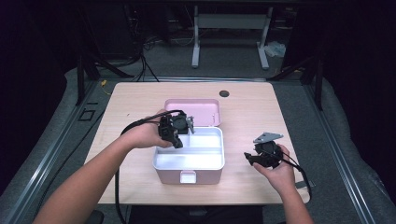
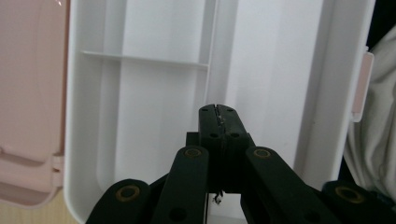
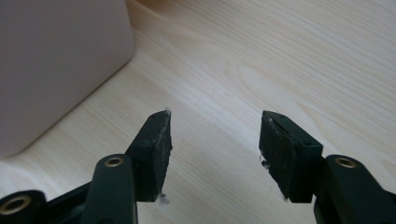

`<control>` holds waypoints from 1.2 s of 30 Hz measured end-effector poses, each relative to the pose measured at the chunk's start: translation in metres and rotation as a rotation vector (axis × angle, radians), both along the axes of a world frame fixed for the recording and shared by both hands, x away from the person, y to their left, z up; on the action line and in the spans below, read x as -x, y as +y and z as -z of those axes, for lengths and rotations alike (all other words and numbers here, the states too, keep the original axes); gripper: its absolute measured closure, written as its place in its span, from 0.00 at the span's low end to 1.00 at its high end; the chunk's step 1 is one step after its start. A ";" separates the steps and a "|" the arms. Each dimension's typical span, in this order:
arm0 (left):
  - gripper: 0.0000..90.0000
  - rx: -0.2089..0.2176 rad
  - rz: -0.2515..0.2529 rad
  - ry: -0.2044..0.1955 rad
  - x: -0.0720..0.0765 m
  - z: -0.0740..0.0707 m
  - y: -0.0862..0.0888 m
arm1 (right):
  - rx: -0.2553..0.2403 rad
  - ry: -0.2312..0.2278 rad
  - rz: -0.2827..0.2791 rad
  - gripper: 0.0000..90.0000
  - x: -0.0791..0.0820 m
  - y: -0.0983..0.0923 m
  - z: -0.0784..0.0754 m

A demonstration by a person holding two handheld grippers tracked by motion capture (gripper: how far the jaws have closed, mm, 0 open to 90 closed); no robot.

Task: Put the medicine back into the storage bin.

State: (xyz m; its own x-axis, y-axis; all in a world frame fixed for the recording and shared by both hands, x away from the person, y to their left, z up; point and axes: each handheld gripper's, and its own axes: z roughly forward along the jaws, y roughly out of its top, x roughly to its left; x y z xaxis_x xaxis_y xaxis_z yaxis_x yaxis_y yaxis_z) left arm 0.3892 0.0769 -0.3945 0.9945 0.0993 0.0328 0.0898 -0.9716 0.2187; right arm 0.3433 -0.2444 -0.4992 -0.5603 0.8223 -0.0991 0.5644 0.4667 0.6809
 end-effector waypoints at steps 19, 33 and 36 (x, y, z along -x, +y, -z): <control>1.00 0.013 0.002 0.010 0.009 0.025 -0.013 | 0.001 -0.062 -0.057 0.48 -0.044 0.050 -0.049; 1.00 -0.039 0.034 -0.033 0.016 0.028 -0.021 | -0.093 -0.033 0.068 0.52 -0.118 0.074 -0.060; 1.00 -0.043 0.032 -0.042 0.017 0.028 -0.021 | -0.105 -0.026 0.101 0.54 -0.132 0.075 -0.060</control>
State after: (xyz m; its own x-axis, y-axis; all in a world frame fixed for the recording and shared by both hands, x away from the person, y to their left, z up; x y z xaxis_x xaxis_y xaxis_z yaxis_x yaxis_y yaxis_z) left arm 0.3725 0.0556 -0.4222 0.9949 0.0650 0.0777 0.0502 -0.9825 0.1792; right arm 0.4755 -0.1694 -0.4396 -0.4725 0.8810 -0.0228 0.5866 0.3337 0.7379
